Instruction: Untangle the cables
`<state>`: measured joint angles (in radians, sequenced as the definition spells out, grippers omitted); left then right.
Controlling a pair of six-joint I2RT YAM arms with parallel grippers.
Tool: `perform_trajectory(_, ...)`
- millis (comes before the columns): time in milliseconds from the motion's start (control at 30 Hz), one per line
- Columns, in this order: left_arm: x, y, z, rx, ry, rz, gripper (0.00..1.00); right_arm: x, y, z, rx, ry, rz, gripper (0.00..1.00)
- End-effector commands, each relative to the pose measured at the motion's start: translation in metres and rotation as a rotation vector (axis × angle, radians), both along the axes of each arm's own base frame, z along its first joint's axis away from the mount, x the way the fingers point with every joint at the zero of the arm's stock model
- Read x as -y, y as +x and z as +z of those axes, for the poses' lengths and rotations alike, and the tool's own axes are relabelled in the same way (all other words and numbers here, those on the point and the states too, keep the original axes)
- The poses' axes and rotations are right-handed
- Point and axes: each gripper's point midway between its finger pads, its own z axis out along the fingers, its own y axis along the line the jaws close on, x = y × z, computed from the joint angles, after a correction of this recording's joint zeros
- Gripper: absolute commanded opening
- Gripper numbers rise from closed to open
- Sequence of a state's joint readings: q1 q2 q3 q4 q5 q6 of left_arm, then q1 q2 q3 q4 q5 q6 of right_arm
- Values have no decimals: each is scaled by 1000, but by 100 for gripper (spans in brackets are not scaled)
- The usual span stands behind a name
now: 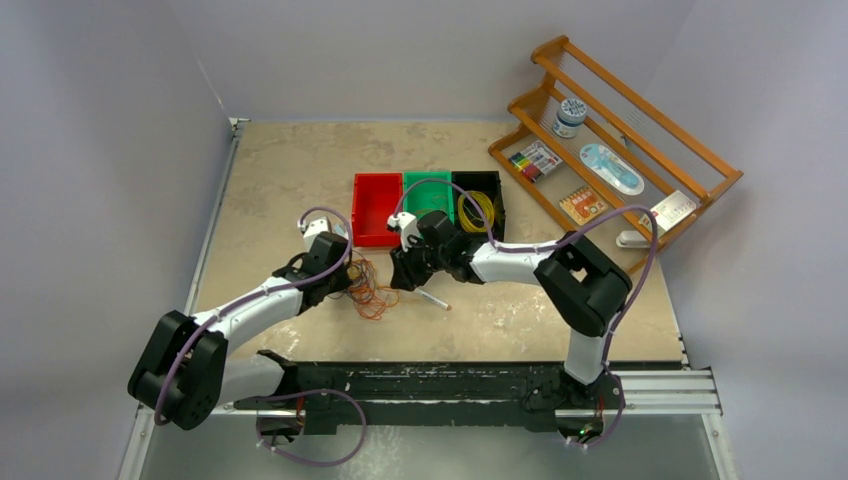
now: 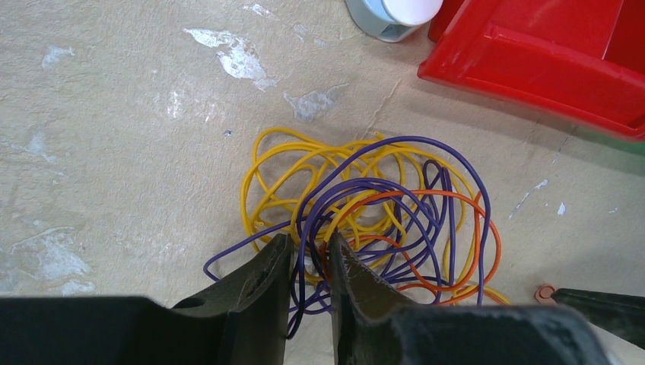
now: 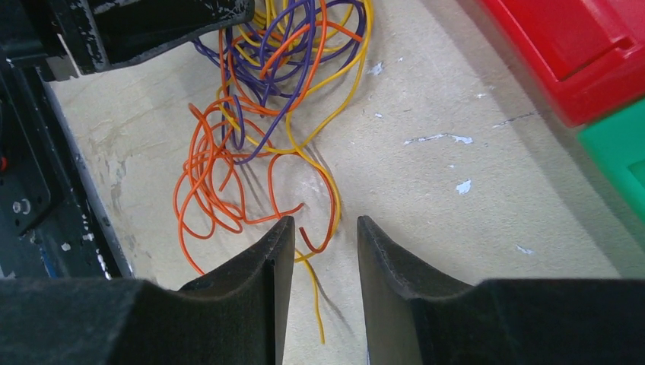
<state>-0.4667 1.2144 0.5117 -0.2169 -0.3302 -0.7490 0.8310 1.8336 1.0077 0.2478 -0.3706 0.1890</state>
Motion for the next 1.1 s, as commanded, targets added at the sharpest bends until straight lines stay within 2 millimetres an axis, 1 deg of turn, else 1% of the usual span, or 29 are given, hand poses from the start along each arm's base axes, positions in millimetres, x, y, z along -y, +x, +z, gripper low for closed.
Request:
perform_trajectory(0, -2, 9, 6, 44, -5, 30, 23, -14, 1, 13, 29, 53, 50, 39)
perform_trajectory(100, -2, 9, 6, 43, -3, 30, 23, -14, 2, 11, 28, 50, 50, 35)
perform_trajectory(267, -2, 10, 5, 40, -1, 28, 23, -13, 4, 15, 43, 52, 31, 19)
perform_trajectory(400, -3, 9, 4, 38, 5, 30, 22, -7, 10, 29, 85, 61, -20, 2)
perform_trajectory(433, -3, 9, 4, 37, 5, 32, 22, -4, 12, 34, 95, 62, -36, 0)
perform_trajectory(500, -3, 9, 4, 37, 5, 35, 22, 3, 21, 45, 137, 54, -100, 0)
perform_trajectory(600, -4, 10, 4, 39, 6, 40, 21, 18, 41, 66, 217, 27, -221, 0)
perform_trajectory(733, -4, 10, 3, 37, 8, 40, 20, 43, 63, 102, 344, -4, -362, 0)
perform_trajectory(933, -4, 10, 1, 31, 15, 40, 13, 79, 81, 170, 527, 5, -515, 0)
perform_trajectory(1067, -4, 10, -1, 30, 15, 40, 12, 107, 89, 213, 621, 20, -615, 0)
